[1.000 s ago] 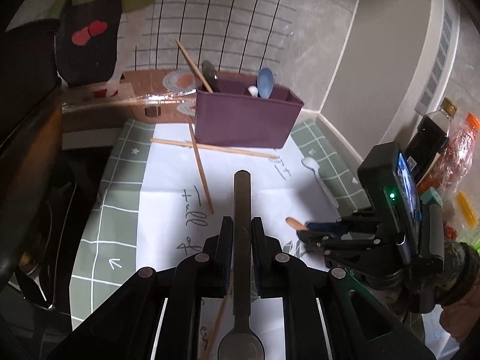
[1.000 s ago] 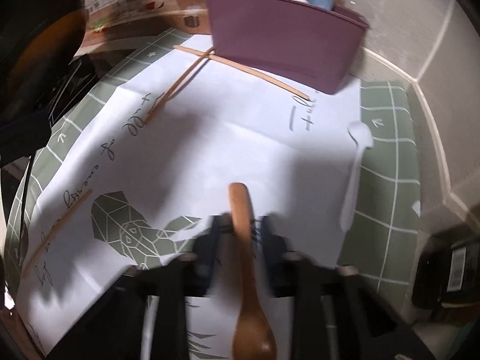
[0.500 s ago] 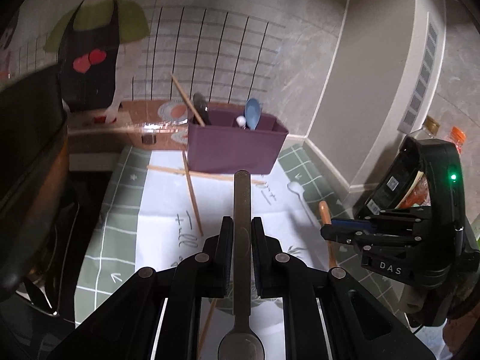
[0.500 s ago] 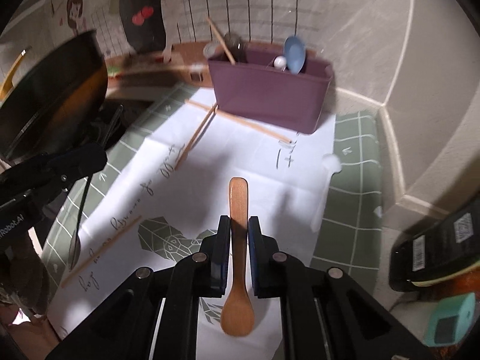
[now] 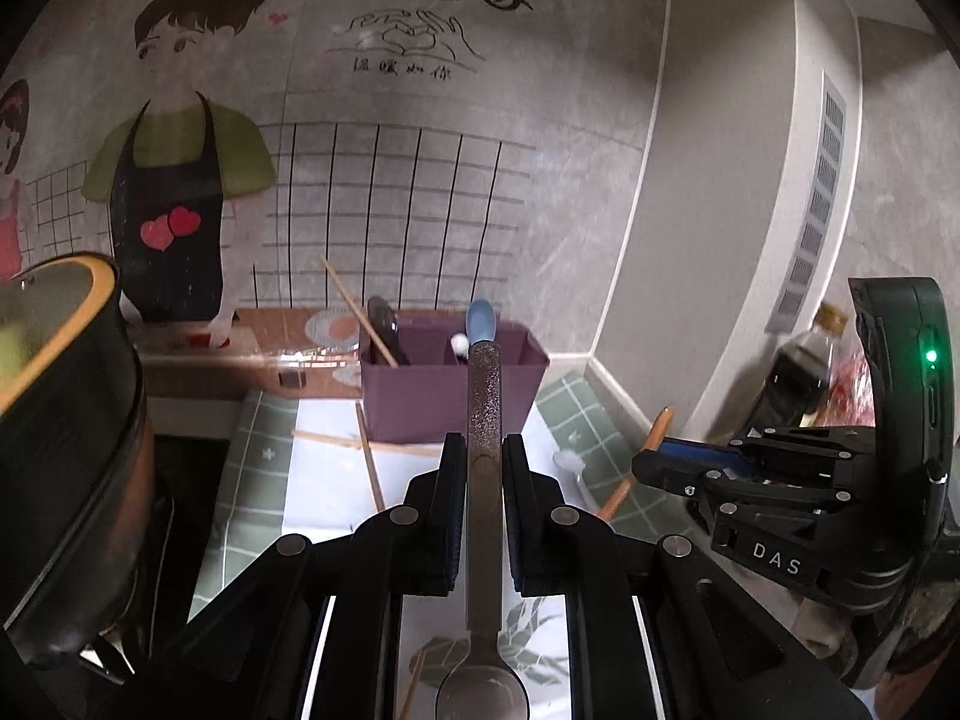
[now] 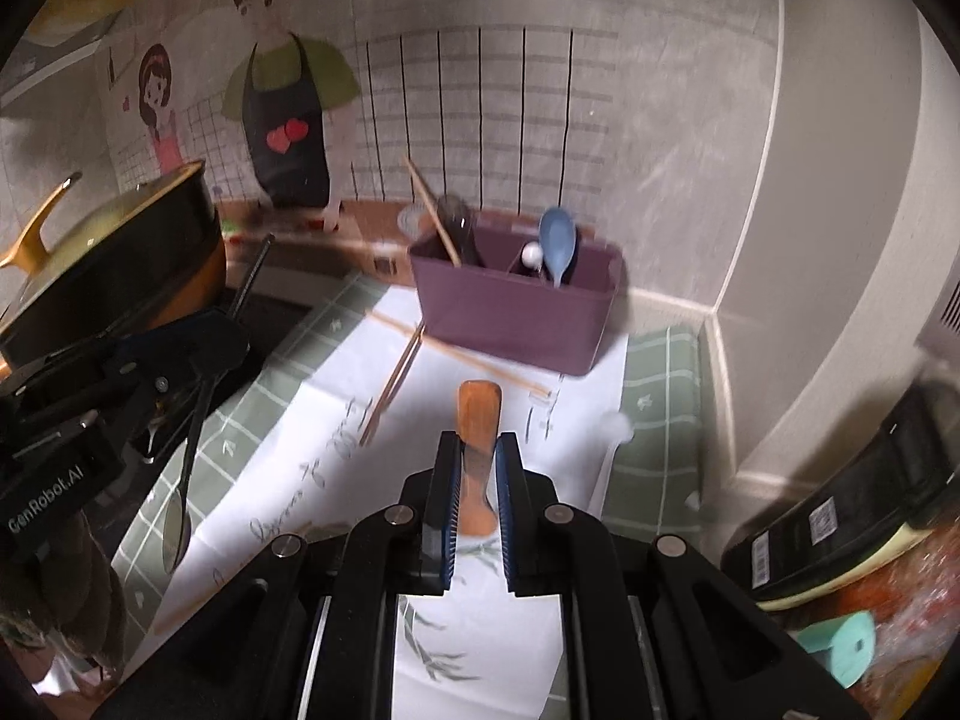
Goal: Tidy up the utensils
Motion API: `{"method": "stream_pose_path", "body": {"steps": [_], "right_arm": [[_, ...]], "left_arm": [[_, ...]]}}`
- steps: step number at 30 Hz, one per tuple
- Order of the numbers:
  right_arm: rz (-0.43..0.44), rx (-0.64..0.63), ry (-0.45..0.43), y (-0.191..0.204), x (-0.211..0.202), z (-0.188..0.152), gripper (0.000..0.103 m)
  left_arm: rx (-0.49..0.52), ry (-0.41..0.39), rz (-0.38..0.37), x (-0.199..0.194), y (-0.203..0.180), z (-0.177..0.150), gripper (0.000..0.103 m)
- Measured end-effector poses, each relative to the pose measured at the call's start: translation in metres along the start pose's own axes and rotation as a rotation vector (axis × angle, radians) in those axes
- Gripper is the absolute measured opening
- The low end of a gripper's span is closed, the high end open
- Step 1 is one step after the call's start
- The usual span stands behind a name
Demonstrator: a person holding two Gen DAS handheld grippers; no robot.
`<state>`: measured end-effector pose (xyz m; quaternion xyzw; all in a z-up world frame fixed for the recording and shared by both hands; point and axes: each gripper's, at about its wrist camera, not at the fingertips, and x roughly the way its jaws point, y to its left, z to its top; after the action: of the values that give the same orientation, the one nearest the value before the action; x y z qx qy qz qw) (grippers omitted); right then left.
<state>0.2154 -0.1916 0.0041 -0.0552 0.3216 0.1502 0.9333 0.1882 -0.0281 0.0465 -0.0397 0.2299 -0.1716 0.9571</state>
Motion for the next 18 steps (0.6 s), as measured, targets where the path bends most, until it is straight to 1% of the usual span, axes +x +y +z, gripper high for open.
{"method": "stream_pose_path", "body": {"steps": [5,9,15,18], "right_arm": [[-0.019,-0.006,-0.074,0.003,-0.021,0.022,0.011],[-0.041,-0.004,-0.141,0.001,-0.043,0.047,0.01],[-0.1,-0.008,-0.25,-0.004,-0.073,0.103,0.01],[-0.142,-0.025,-0.317,-0.005,-0.089,0.137,0.011]], "left_arm": [[-0.004,-0.067,0.002,-0.013,0.0,0.033,0.012],[0.0,-0.143,0.008,-0.023,-0.001,0.068,0.012],[-0.004,-0.23,0.007,-0.024,0.0,0.127,0.012],[-0.05,-0.313,0.004,-0.022,0.009,0.159,0.012]]}}
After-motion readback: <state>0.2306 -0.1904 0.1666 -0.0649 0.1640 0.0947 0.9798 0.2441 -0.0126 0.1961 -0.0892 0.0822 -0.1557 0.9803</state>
